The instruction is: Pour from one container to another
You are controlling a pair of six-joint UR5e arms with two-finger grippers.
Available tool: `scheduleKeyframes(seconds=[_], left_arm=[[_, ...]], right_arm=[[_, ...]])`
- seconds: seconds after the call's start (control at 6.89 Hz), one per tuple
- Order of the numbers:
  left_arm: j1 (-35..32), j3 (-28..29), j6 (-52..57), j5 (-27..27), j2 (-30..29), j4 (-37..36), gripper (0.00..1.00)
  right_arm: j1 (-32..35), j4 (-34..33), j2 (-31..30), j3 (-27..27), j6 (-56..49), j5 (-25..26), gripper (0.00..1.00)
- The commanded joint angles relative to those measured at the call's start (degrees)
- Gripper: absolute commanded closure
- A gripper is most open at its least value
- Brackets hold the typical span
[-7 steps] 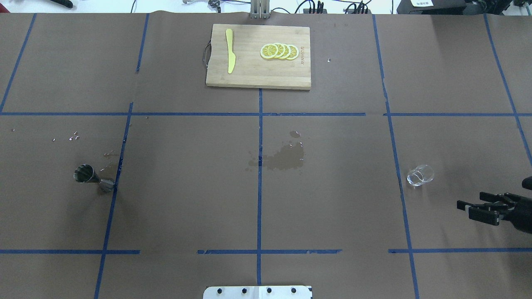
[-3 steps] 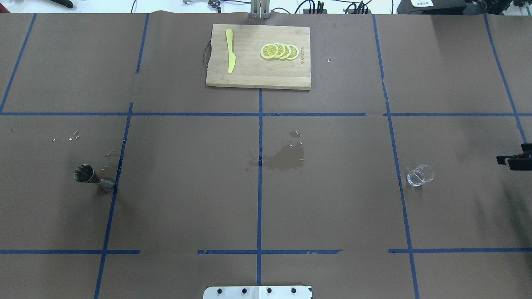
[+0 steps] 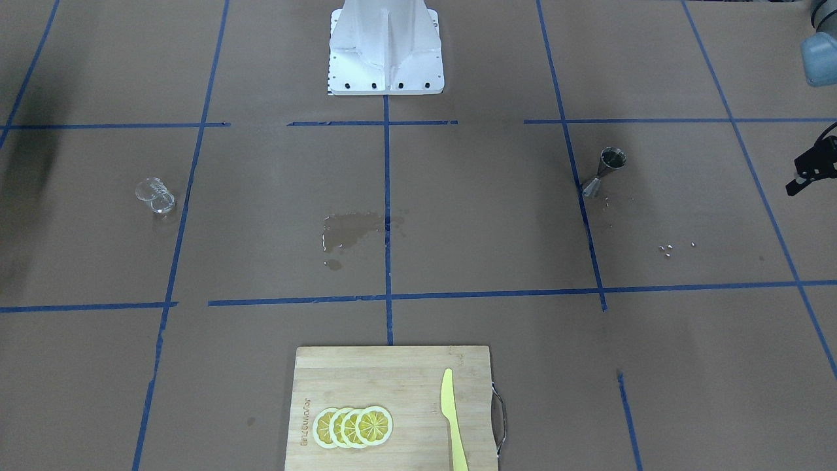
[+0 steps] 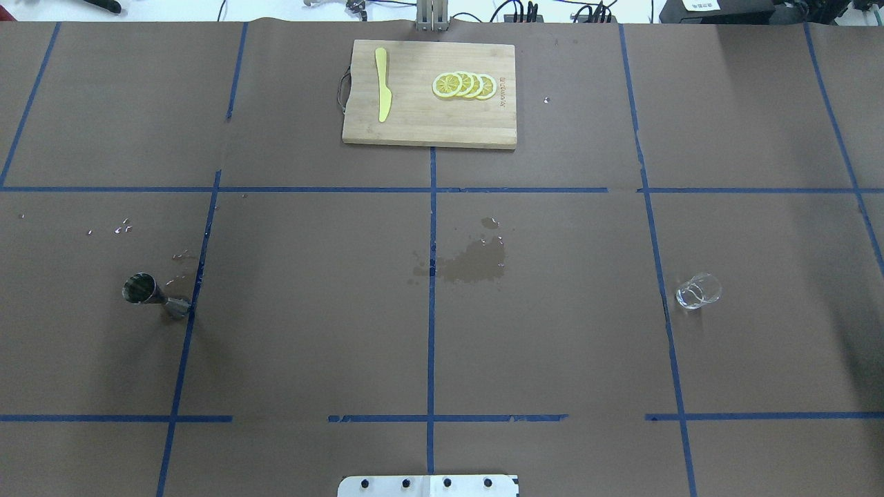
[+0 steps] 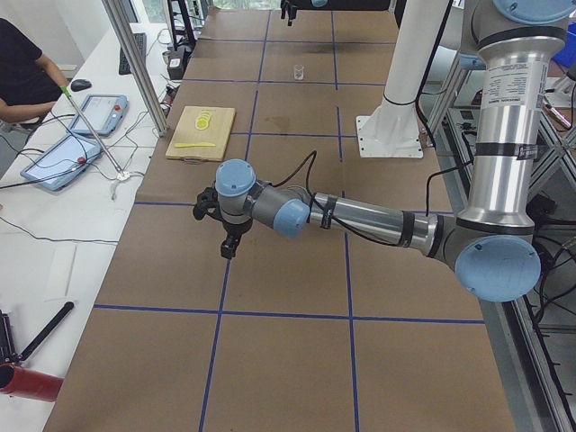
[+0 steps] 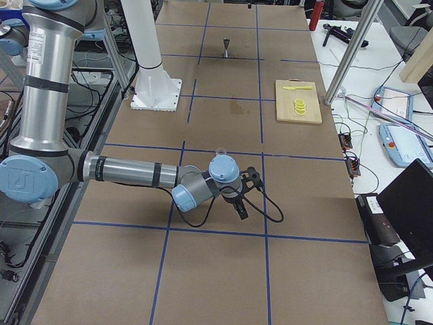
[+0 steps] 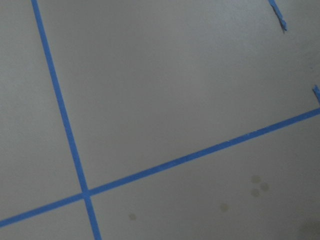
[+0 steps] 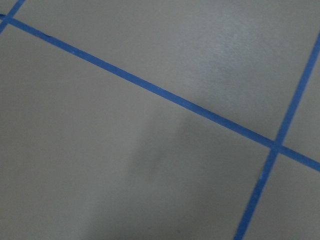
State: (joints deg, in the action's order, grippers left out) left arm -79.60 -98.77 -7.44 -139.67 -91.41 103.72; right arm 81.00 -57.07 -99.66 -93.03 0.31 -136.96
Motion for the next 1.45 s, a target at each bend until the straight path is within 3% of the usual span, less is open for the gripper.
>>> scheduleKeyframes(seconds=[0.0,0.15,0.29,0.73,0.87,1.31], left_arm=[[-0.9,1.9,12.3,-1.1,0.4,-1.6,0.00],[-3.8,3.7,16.5,5.7,0.5,-2.4,0.00],[-4.1,3.6,16.3,6.3,1.5,-7.7,0.00],[-4.1,3.0,11.9,2.2,2.6,-9.2,0.00],[-4.0,2.9,12.3,1.9,3.4,-9.1,0.00],[-3.9,3.0,12.2,2.5,3.1,-6.2,0.00]], right_arm=[[4.2,-6.0,-0.1,-1.2,-4.7,-2.6,0.00],[4.3,-8.1,-0.4,-1.3,-7.2,-2.1,0.00],[4.6,-12.7,0.2,-1.7,-11.6,-1.5,0.00],[4.6,-36.6,5.9,-8.5,-20.0,2.0,0.00],[5.1,-40.5,6.1,-9.4,-21.7,2.8,0.00],[5.5,-39.9,1.7,-9.2,-21.6,4.1,0.00]])
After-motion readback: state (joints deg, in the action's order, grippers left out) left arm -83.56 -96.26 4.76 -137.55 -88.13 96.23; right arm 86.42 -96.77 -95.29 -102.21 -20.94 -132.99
